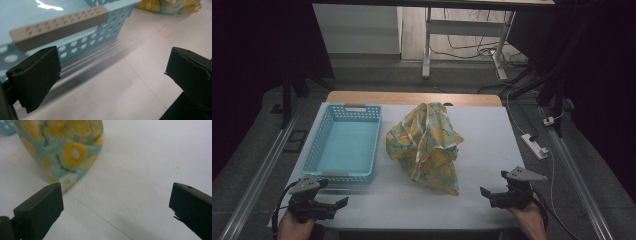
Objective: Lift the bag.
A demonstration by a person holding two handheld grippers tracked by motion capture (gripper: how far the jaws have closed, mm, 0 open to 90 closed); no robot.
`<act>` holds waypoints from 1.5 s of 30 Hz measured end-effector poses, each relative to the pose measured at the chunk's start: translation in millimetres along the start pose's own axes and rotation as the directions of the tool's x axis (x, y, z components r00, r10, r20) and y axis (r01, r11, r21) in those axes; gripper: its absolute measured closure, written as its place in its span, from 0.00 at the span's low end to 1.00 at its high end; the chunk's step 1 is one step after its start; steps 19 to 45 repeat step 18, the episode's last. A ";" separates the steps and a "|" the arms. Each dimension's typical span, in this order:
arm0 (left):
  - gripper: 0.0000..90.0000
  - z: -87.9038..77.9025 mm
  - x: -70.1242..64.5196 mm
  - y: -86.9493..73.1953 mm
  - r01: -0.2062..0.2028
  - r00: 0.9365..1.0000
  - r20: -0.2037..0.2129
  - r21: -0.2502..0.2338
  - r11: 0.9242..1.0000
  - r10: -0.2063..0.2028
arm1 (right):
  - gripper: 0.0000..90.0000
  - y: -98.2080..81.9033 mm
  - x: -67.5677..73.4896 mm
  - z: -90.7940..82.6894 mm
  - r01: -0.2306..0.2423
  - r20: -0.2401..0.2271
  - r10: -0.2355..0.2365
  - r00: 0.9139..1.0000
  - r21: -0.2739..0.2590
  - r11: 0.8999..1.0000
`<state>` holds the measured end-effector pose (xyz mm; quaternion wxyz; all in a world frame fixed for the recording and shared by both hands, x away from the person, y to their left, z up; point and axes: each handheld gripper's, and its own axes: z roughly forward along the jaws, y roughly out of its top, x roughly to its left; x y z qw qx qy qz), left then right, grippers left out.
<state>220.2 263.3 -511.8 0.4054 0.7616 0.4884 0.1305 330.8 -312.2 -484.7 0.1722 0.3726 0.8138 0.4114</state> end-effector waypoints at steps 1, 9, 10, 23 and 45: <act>0.00 -0.3 0.6 -1.3 0.001 1.000 -0.010 0.006 1.000 -0.001 | 0.00 -3.0 -1.1 0.1 -0.005 0.002 0.005 1.000 0.004 1.000; 0.00 -1.4 5.8 -9.6 0.022 0.998 -0.068 0.060 0.998 -0.018 | 0.00 -20.6 -4.0 -0.7 -0.032 0.002 0.032 0.999 0.075 0.997; 0.00 -0.8 6.3 -10.6 0.024 0.997 -0.081 0.078 0.997 -0.017 | 0.00 -22.3 -3.5 -0.6 -0.030 0.005 0.030 1.000 0.089 0.996; 0.00 -0.7 9.0 -11.6 0.048 0.996 -0.080 0.107 0.993 -0.040 | 0.00 -24.2 -2.8 -1.5 -0.030 0.013 0.029 1.000 0.113 0.993; 0.00 -0.7 9.0 -11.6 0.048 0.996 -0.080 0.107 0.993 -0.040 | 0.00 -24.2 -2.8 -1.5 -0.030 0.013 0.029 1.000 0.113 0.993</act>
